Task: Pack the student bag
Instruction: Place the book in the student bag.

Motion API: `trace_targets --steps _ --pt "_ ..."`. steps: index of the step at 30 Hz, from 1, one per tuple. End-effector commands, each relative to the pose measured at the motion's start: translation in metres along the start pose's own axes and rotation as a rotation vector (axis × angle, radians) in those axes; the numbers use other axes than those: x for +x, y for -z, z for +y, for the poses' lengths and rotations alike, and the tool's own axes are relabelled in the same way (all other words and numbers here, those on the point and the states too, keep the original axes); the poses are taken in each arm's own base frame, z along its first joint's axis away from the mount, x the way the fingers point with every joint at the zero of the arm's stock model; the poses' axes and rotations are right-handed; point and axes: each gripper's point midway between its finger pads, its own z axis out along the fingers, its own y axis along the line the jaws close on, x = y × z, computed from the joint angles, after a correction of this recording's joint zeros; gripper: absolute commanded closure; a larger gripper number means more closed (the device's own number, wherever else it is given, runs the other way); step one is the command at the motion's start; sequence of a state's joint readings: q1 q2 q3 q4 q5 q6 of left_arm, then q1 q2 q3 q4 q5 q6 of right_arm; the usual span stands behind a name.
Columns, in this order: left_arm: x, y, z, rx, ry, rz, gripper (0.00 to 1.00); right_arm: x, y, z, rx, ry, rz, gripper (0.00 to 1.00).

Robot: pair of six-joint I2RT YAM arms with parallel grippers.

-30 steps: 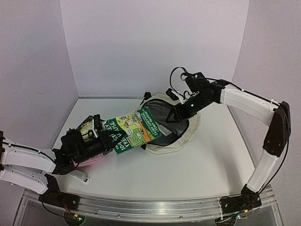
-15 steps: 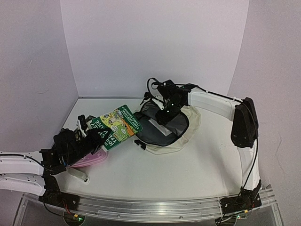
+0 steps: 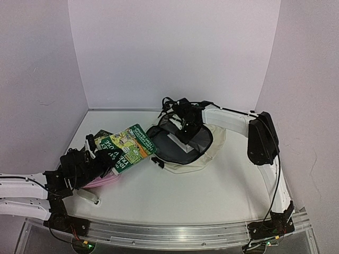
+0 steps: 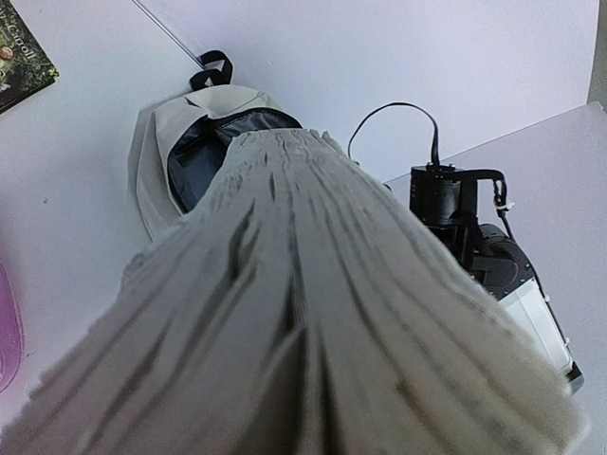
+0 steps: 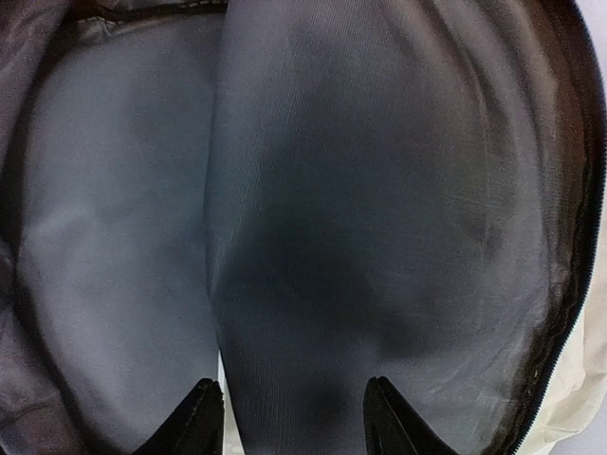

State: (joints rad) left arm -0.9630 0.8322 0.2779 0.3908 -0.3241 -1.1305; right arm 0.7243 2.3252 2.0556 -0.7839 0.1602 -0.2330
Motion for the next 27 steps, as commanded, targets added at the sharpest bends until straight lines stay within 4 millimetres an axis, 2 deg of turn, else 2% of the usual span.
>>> trace_targets --steps 1,4,7,9,13,18,23,27 --pt "-0.023 0.005 -0.034 0.109 0.049 -0.084 1.00 -0.003 0.000 -0.014 0.080 0.031 0.008 0.54" --pt "-0.021 0.004 -0.032 0.106 0.050 -0.074 1.00 -0.003 0.002 -0.014 0.081 0.032 0.005 0.75" --pt "-0.018 0.002 -0.030 0.104 0.053 -0.066 1.00 -0.007 0.011 -0.009 0.046 0.015 -0.018 1.00" --pt "-0.016 0.000 -0.029 0.101 0.053 -0.060 1.00 -0.010 0.021 0.000 -0.001 0.009 -0.040 1.00" --pt "-0.012 -0.002 -0.027 0.096 0.049 -0.044 1.00 -0.023 0.057 0.017 -0.127 -0.046 -0.118 1.00" --pt "-0.004 -0.012 -0.031 0.092 0.039 -0.009 1.00 -0.036 0.096 0.018 -0.197 -0.077 -0.199 1.00" --pt "0.008 -0.027 -0.030 0.075 0.054 0.039 1.00 -0.041 0.120 0.022 -0.253 -0.091 -0.243 1.00" --pt "0.015 -0.035 -0.043 0.159 0.092 0.057 1.00 -0.039 0.125 0.025 -0.279 -0.093 -0.247 1.00"
